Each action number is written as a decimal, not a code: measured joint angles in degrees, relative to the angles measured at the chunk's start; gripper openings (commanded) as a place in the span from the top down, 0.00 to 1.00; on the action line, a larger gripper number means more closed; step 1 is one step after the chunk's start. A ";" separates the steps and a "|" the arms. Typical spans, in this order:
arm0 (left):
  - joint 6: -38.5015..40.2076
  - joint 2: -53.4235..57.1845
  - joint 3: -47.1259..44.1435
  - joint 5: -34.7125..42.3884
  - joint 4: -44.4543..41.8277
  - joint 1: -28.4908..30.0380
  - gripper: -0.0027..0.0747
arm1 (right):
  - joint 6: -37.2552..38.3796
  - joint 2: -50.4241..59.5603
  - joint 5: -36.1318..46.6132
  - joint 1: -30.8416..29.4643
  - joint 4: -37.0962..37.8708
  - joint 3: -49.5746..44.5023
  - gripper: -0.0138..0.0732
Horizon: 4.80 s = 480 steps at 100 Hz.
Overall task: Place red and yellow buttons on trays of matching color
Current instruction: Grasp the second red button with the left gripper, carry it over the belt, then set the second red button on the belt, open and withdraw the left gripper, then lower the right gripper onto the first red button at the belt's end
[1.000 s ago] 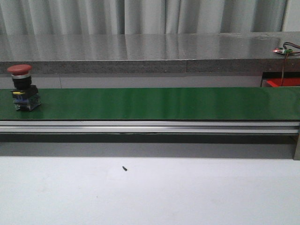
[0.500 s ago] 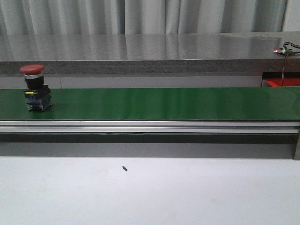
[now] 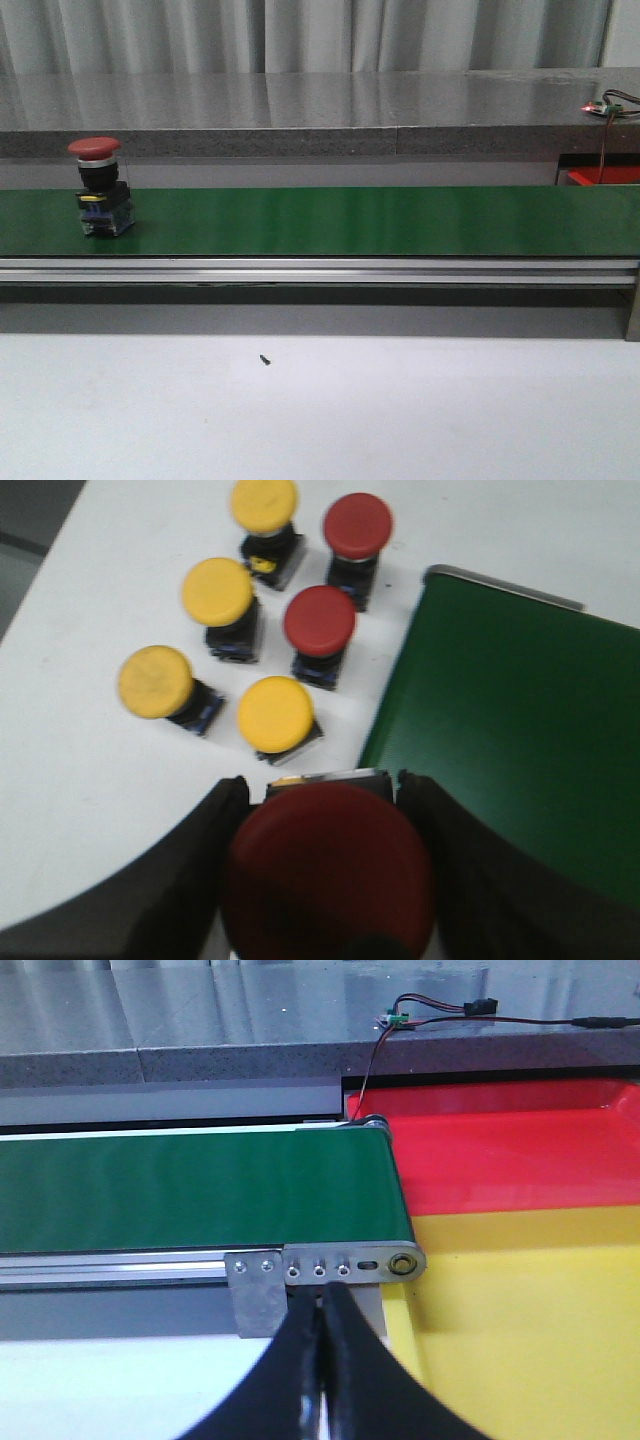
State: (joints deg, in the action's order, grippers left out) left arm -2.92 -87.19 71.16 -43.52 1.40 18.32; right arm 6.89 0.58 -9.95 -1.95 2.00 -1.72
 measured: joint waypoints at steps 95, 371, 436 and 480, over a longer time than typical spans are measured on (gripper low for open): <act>0.00 -9.41 0.00 2.84 1.05 -9.48 0.26 | 0.00 0.00 0.00 0.00 0.00 0.00 0.92; -9.51 29.13 -26.30 -6.15 13.81 -18.03 0.99 | -3.49 -34.79 -23.60 1.58 -2.42 35.94 0.92; -9.51 29.13 -26.30 -6.15 13.81 -18.03 0.99 | -6.89 -72.74 -40.23 12.63 -5.60 69.68 0.92; -9.51 29.13 -26.30 -6.15 13.81 -18.03 0.99 | -7.31 -90.38 -50.23 14.30 -5.49 85.21 0.08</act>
State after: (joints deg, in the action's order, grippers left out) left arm -12.42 -58.06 44.86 -49.66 15.21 0.29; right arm -0.42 -89.80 -60.19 12.36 -3.48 83.49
